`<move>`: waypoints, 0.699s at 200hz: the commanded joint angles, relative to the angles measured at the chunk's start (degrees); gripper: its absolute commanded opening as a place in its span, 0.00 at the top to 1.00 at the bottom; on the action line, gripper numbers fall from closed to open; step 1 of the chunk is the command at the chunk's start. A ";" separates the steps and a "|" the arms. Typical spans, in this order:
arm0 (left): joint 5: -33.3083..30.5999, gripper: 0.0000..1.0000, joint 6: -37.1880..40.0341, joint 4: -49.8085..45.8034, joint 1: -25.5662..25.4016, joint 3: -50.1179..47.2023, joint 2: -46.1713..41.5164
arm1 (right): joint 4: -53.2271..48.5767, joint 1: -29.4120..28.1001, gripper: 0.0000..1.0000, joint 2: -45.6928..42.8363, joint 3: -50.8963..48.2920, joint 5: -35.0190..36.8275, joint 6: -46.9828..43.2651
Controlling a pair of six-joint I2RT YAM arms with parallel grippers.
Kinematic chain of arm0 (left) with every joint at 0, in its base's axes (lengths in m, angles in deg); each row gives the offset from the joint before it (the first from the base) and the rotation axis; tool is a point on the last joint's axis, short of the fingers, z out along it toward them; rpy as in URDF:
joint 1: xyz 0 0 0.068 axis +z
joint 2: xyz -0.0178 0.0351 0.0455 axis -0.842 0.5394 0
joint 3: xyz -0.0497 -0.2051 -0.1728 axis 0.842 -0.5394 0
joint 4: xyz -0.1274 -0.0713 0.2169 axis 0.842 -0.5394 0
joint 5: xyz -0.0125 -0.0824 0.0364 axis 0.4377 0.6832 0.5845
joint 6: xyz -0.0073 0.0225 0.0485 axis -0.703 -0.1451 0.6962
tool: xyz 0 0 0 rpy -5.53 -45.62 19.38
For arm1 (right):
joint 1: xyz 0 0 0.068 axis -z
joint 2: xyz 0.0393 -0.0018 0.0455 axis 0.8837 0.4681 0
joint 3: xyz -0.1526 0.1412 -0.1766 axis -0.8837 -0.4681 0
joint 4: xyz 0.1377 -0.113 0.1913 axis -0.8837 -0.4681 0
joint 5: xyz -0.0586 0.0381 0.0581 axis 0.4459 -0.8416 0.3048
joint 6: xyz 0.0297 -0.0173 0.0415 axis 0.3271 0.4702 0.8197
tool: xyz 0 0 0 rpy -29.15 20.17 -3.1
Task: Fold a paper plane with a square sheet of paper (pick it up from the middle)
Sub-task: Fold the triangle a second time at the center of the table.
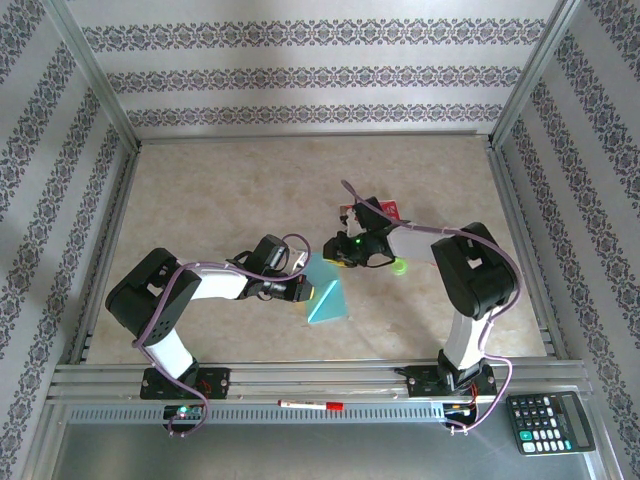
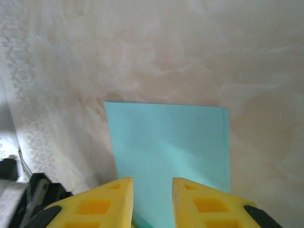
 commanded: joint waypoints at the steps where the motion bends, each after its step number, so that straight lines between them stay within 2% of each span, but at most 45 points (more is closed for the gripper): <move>1: -2.28 1.00 -0.24 -2.90 0.55 -2.31 1.30 | -2.21 1.25 0.72 -5.70 -0.97 0.25 0.16; 32: -2.71 1.00 -0.57 -2.64 0.55 -2.99 0.79 | -1.51 -0.02 0.78 -13.00 -8.01 0.44 3.63; 60: -3.01 1.00 -0.49 -2.68 0.53 -3.11 0.98 | 1.36 -4.83 0.87 -18.13 -15.02 1.18 8.29; 86: -3.16 1.00 -0.50 -2.73 0.55 -3.18 1.25 | 5.51 -9.51 0.94 -20.25 -19.16 1.61 12.70; 140: -3.79 1.00 -0.80 -3.03 0.55 -3.42 1.06 | 14.04 -17.20 0.98 -21.15 -23.34 5.95 18.91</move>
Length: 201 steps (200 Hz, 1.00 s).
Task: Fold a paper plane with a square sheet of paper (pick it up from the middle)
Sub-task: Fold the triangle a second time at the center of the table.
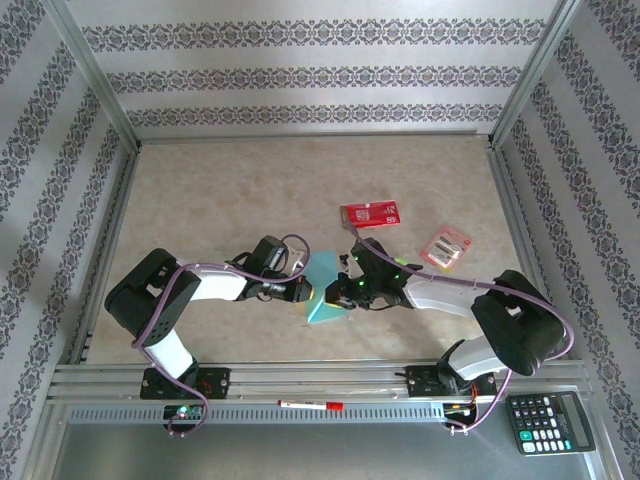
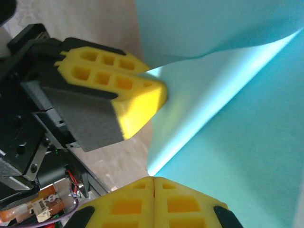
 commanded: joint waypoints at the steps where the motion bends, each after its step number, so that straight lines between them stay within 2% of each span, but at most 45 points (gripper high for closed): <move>1: -3.59 1.00 -0.73 -4.72 0.55 -2.39 1.39 | 6.49 -2.69 0.98 -0.27 -1.35 3.19 4.30; 49: -3.53 1.00 -0.53 -5.00 0.55 -2.25 1.75 | 12.11 -6.39 1.00 4.06 -0.89 4.07 7.09; 201: -3.27 1.00 -0.25 -5.09 0.53 -2.05 1.92 | 15.23 -7.94 1.00 11.27 0.84 3.37 8.10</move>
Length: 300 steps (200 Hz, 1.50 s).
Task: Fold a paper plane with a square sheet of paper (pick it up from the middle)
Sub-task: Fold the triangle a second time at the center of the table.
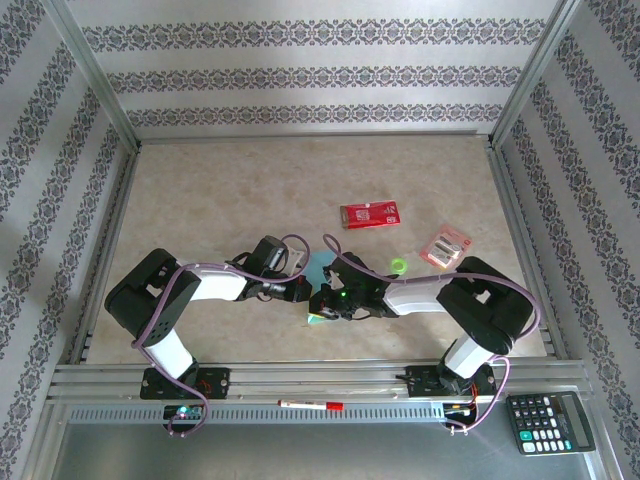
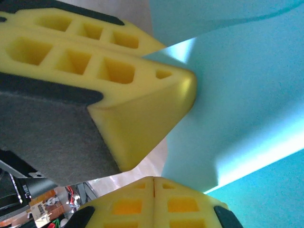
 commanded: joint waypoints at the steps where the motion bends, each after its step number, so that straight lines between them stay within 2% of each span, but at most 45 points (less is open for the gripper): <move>1: -3.25 1.00 -0.25 -5.09 0.54 -2.05 1.92 | 1.56 -0.66 1.00 0.98 1.18 0.16 0.47; 189: -3.84 1.00 -0.08 -5.31 0.55 -2.05 1.85 | 2.65 -0.84 1.00 3.08 -1.63 0.58 1.60; 300: -5.25 1.00 -0.18 -6.31 0.55 -1.95 2.28 | 1.66 -2.64 1.00 1.00 -3.13 0.80 1.86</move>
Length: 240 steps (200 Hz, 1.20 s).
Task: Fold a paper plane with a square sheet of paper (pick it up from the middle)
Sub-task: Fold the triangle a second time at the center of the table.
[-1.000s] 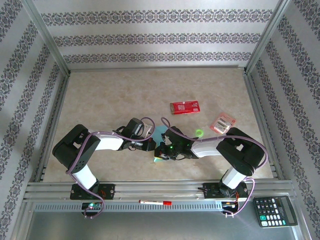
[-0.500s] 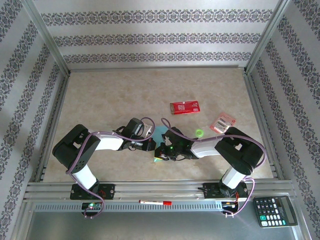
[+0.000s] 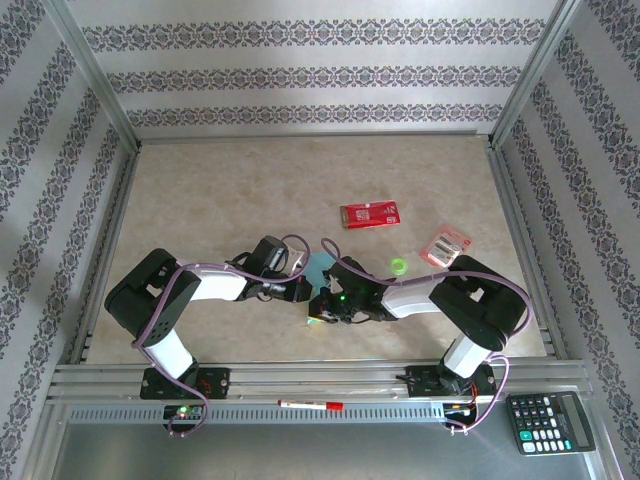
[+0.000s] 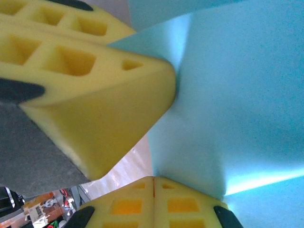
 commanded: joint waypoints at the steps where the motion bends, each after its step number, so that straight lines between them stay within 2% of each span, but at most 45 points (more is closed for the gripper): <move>1: -5.16 1.00 -0.21 -6.29 0.55 -1.95 2.28 | -1.77 -1.44 1.00 -0.84 -1.56 0.31 0.55; 156: -5.95 1.00 -0.41 -6.30 0.55 -2.13 2.54 | -2.34 -4.61 1.00 -0.97 -1.65 0.34 0.62; 240: -5.89 1.00 -0.42 -6.54 0.51 -1.97 2.72 | -3.07 -3.25 1.00 -4.15 -0.86 -0.58 -1.72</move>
